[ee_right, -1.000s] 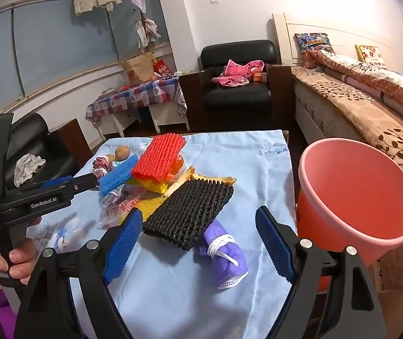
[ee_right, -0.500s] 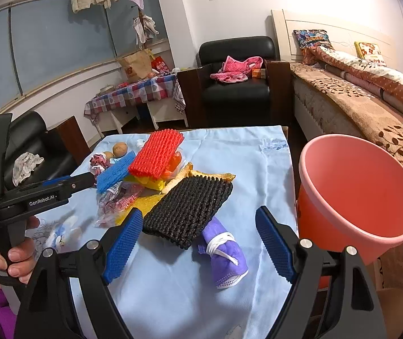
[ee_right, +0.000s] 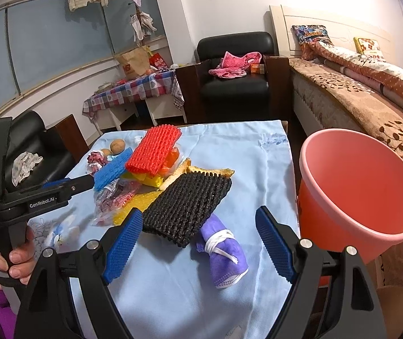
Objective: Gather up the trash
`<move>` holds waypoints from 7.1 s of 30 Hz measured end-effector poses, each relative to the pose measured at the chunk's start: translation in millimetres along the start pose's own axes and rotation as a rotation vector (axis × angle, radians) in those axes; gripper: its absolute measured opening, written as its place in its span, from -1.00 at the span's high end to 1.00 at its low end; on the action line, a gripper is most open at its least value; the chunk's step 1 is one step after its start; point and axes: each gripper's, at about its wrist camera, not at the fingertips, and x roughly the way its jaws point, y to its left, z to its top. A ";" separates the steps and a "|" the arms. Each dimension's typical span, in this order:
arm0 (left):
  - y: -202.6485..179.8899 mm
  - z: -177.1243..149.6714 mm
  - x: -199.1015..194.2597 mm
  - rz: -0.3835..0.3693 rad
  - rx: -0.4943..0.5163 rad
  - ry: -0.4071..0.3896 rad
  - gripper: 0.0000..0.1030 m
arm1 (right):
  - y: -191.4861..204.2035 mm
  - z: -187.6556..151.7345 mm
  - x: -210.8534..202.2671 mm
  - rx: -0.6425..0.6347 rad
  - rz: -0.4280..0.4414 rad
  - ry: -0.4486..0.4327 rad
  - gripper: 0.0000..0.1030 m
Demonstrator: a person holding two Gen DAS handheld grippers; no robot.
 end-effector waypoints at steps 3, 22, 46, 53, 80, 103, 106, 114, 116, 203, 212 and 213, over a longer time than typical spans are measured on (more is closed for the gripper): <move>0.1 -0.8 1.2 -0.003 0.003 0.001 -0.28 | -0.9 -0.3 1.1 0.004 0.001 0.004 -0.57; 0.0 -1.3 8.4 -0.024 0.025 0.005 -0.28 | -2.9 -1.0 9.1 0.023 0.001 0.029 -0.57; 3.8 7.0 16.5 -0.023 0.053 0.003 -0.28 | -4.3 -2.9 18.3 0.031 0.004 0.054 -0.57; 2.5 15.5 21.9 -0.012 0.076 0.008 -0.28 | -4.0 -2.8 23.0 0.032 0.004 0.064 -0.57; 7.2 23.3 29.9 -0.030 0.074 0.000 -0.28 | 0.1 -0.6 31.5 0.019 0.003 0.085 -0.57; 33.6 36.1 72.5 -0.146 0.104 0.086 0.60 | -19.1 7.9 42.8 0.119 0.029 0.111 -0.44; 33.1 33.3 69.8 -0.161 0.108 0.085 0.77 | -20.1 8.8 46.9 0.132 0.043 0.124 -0.38; 34.2 30.7 47.9 -0.210 0.081 0.045 0.85 | -20.5 12.2 55.1 0.167 0.087 0.151 -0.21; 35.1 31.1 41.0 -0.220 0.068 0.035 0.85 | -21.9 13.4 58.5 0.186 0.102 0.162 -0.14; -233.8 35.4 69.9 -0.520 0.252 0.173 0.17 | -192.5 5.0 -39.2 0.358 -0.243 -0.041 0.25; -205.7 44.7 45.6 -0.523 0.204 0.100 0.17 | -150.7 13.4 -60.2 0.253 -0.203 -0.108 -0.11; -201.2 45.9 42.1 -0.521 0.197 0.090 0.17 | -141.9 14.5 -63.6 0.233 -0.205 -0.116 -0.21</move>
